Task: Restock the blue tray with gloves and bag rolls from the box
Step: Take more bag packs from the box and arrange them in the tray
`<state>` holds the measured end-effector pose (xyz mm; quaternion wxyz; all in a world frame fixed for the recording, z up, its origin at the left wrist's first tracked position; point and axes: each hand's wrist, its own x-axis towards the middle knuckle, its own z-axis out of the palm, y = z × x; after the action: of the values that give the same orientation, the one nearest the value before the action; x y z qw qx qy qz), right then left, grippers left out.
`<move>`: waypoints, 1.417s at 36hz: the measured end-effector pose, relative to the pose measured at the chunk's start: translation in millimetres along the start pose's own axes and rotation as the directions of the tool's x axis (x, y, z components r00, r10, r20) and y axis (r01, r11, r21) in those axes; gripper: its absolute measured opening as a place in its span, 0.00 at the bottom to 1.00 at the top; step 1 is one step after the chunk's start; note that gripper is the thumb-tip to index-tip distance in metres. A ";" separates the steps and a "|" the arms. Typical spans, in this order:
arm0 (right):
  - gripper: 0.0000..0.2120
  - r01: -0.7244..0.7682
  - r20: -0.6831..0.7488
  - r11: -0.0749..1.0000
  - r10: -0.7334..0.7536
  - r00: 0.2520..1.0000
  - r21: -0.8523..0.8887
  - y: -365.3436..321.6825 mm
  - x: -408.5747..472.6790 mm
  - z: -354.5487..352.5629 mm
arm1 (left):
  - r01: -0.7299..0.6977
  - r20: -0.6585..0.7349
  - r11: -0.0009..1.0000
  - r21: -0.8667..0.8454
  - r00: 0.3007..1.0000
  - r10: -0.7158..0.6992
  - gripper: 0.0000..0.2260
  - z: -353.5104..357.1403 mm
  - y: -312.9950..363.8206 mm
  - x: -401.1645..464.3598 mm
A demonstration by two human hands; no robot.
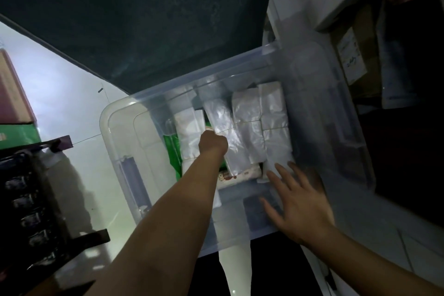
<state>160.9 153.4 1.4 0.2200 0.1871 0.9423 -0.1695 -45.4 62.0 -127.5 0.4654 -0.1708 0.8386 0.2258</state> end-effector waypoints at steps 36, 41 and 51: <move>0.30 -0.781 0.425 0.194 0.748 0.509 0.594 -16.4 230.7 56.9 | 0.167 0.246 0.658 -0.734 0.969 0.029 0.24 -85.4 -72.2 -110.6; 0.20 -0.808 0.419 0.283 0.740 0.527 0.516 -11.9 233.3 57.5 | 0.169 0.249 0.660 -0.732 0.968 0.029 0.23 -88.6 -75.4 -107.9; 0.15 -0.636 0.374 0.403 0.558 0.741 0.658 -17.2 187.9 8.2 | 0.133 0.233 0.668 -0.732 0.970 0.062 0.22 -113.2 -73.2 -144.3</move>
<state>-0.2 187.3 -91.3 0.2114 0.5758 0.6407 -0.4619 -15.3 -49.3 32.8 0.4568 -0.3334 0.6081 0.5572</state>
